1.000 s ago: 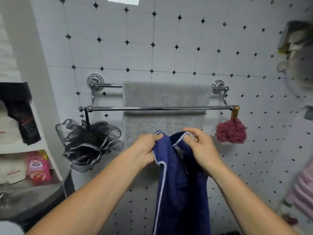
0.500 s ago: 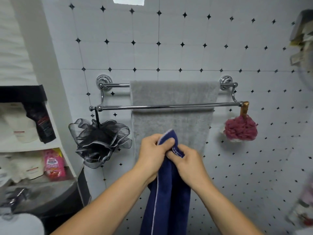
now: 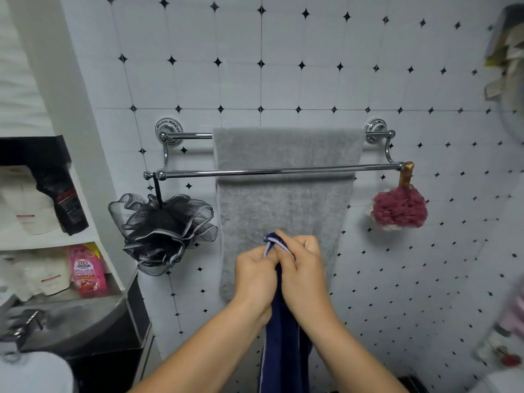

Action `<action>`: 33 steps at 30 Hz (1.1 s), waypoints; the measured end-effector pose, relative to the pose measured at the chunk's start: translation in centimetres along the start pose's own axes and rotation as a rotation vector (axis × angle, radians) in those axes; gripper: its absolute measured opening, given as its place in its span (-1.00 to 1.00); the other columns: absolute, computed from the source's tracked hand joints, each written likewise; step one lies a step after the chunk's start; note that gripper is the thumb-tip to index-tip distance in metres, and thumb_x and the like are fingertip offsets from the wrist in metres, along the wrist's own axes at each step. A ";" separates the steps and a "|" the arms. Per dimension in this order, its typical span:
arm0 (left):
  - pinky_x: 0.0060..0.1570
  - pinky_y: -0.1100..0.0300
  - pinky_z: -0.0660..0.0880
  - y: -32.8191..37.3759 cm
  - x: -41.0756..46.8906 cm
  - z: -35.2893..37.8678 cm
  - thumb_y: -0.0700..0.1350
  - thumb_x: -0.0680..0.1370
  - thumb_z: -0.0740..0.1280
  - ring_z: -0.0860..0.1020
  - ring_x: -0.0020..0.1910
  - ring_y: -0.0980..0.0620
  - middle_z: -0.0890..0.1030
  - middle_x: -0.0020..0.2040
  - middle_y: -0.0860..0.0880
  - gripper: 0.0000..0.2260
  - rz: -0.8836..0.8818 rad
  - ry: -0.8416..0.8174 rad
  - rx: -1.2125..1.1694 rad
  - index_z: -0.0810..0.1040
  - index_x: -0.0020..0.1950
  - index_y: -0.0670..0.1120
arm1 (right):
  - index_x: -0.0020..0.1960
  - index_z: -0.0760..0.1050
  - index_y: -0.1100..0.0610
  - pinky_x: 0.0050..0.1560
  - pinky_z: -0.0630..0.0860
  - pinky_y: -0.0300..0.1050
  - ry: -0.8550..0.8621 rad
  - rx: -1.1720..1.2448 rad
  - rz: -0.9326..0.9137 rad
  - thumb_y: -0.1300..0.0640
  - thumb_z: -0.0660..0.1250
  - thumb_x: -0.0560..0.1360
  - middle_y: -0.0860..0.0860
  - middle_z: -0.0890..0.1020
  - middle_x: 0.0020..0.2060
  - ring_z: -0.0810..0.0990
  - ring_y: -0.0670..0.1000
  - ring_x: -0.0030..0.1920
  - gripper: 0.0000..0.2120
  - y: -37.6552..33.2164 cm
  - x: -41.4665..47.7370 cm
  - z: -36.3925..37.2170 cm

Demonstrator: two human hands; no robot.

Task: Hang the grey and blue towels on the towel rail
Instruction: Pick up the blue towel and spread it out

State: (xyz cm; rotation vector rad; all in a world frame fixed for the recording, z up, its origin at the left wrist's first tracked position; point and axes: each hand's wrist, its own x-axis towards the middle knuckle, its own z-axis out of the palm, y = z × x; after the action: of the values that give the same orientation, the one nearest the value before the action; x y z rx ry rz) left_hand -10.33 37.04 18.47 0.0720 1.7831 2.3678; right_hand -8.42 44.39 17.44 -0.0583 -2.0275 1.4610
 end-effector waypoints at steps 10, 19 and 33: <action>-0.48 0.30 0.49 2.0 -0.6 -0.1 -0.14 0.66 0.20 0.54 -0.52 0.09 0.55 -0.50 -0.03 -0.67 -0.029 -0.042 -0.168 0.50 -0.29 -0.15 | 0.48 0.28 -0.09 -0.06 0.36 -0.46 -0.054 -0.152 -0.204 0.21 0.22 0.60 -0.15 0.35 -0.14 0.41 -0.18 -0.10 -0.51 1.4 -1.8 0.4; -0.42 0.22 0.43 2.1 -0.1 -1.2 -0.24 0.61 0.25 0.45 -0.44 -0.02 0.43 -0.40 -0.15 -0.74 0.086 -0.128 0.007 0.45 -0.28 -0.24 | 0.41 0.38 -0.01 0.08 0.46 -0.30 -0.345 -0.138 -0.208 0.17 0.19 0.52 -0.13 0.44 0.04 0.51 -0.11 0.05 -0.55 2.6 -2.4 -0.7; -0.21 0.31 0.53 5.6 5.2 -5.3 -0.22 0.64 0.21 0.59 -0.29 0.11 0.65 -0.27 0.00 -0.82 0.245 -0.369 0.407 0.60 -0.07 -0.15 | 0.14 0.59 0.15 0.15 0.58 0.04 -0.743 0.059 0.212 0.30 0.48 0.37 0.14 0.69 0.07 0.66 0.11 0.09 -0.65 3.3 5.5 -4.3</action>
State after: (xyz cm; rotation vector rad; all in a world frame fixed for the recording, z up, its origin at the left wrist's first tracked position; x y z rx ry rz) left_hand -16.79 31.34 22.02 0.7646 2.1160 1.9184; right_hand -11.68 51.36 17.85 0.3546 -2.6130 1.8627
